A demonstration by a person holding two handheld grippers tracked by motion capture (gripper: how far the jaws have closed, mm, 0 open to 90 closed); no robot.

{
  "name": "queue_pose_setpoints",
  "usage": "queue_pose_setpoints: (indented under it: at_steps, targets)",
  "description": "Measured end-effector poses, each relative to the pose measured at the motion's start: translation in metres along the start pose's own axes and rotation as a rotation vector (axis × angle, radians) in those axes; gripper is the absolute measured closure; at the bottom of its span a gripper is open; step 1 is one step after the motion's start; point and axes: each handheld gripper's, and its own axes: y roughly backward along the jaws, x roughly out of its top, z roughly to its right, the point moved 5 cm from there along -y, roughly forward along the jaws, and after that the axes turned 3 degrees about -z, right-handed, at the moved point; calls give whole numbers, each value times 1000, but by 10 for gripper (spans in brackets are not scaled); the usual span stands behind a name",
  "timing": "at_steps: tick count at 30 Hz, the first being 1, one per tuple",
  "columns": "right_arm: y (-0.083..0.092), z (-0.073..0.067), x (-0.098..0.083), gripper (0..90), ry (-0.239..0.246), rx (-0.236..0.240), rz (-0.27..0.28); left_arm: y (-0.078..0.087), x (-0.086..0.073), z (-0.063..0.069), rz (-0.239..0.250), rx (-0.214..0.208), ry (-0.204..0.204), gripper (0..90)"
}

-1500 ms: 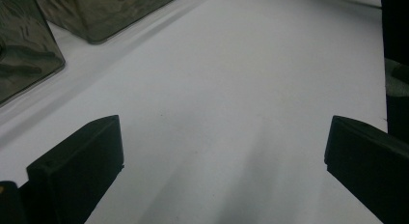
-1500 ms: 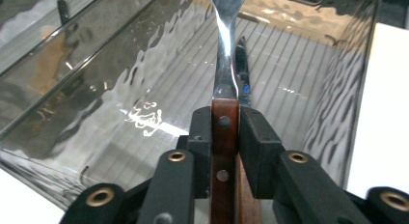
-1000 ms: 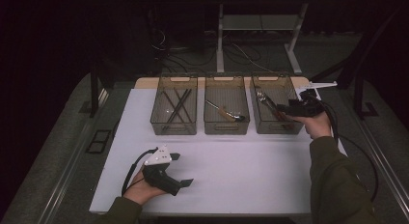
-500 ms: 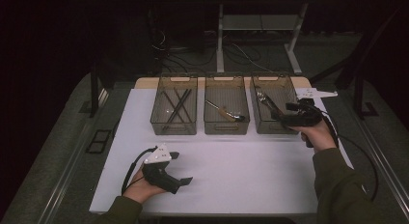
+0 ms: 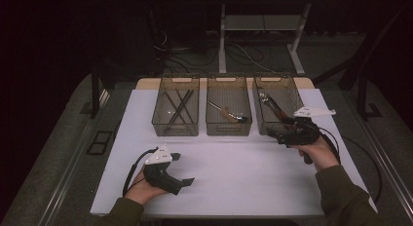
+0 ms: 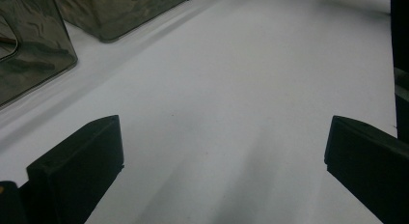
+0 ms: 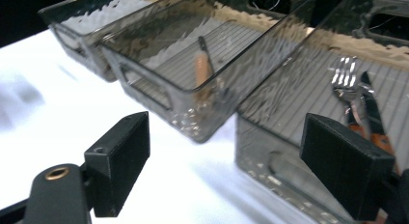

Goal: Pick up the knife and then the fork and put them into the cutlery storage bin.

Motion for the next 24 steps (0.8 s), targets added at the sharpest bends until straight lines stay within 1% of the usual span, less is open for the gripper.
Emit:
queue_pose_setpoints:
  at_steps: [2, 4, 7, 13, 17, 22, 24]
  targets:
    - [0, -7, -3, 172, 20, 12, -4, 1, -1, 0, -7, 0, -10, 0]
    - [0, -14, -6, 141, 30, 32, -4, 1, -1, 0, -6, 0, -8, 0]
    - [0, -22, -12, 141, 55, 52, -7, 2, -1, 1, -7, -1, -10, 0]
    - [0, -30, -26, 141, 85, 51, -29, 2, -1, 2, -8, 1, -15, 0]
    - [1, -33, -39, 141, 84, 58, -45, 2, -1, 2, -7, 2, -15, 0]
    - [7, -37, -52, 141, 72, 74, -41, 2, -1, 2, -9, 2, -16, 0]
    - [10, -38, -56, 141, 74, 73, -29, 2, -1, 2, -10, 2, -16, 0]
